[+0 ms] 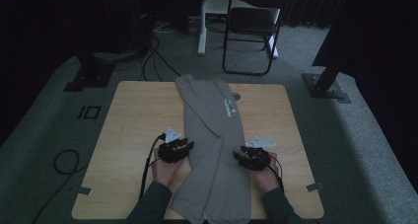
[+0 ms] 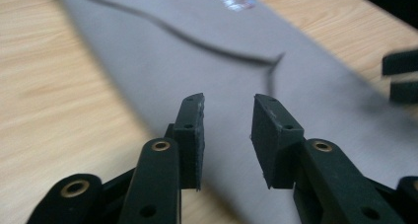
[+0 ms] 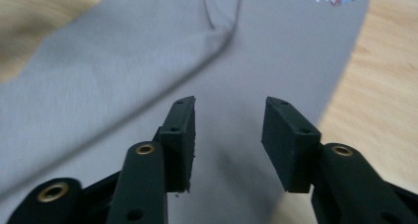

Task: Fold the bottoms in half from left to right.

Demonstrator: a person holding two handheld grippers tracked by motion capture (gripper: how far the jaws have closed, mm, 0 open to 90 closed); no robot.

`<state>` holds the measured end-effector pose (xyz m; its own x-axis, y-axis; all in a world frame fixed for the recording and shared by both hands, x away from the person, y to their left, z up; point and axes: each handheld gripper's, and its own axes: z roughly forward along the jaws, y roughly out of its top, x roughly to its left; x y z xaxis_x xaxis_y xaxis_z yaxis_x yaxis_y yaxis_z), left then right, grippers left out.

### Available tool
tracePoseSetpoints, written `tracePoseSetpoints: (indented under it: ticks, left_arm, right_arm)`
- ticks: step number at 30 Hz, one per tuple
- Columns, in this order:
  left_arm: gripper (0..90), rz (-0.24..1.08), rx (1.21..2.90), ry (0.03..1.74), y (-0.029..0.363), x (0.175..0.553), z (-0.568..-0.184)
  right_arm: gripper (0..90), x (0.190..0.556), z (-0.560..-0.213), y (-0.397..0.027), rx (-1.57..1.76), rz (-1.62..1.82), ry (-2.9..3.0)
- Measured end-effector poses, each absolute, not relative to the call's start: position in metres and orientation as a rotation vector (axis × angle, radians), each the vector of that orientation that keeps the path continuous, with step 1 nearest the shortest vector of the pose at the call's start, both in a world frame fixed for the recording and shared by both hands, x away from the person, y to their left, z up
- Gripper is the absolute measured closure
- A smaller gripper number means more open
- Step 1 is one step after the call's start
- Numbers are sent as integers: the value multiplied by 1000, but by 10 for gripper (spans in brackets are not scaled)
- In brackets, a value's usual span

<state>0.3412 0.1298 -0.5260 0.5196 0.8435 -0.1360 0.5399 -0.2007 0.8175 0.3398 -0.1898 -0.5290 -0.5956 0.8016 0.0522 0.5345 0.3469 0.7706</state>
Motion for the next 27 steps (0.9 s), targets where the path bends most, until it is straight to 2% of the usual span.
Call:
tracePoseSetpoints:
  ticks: [5,17,18,21,22,27]
  left_arm:
    - [641,498,1842,1230,155,335,-539]
    - [615,562,1784,1329,172,334,-554]
    - [614,563,1791,1328,171,334,-554]
    - [610,568,1822,1314,168,334,-554]
    - [607,570,1828,1311,167,334,-554]
    - [606,561,1845,1310,167,335,-554]
  right_arm:
    - [632,367,-527,-169,1220,1112,2278]
    - [624,416,-537,-130,1276,1036,2304]
    - [636,418,-538,-128,1278,1023,2312]
    - [834,423,-543,-127,1302,1008,2363]
    - [874,422,-542,-128,1309,1014,2372]
    - [885,404,-506,-140,1274,1200,2302]
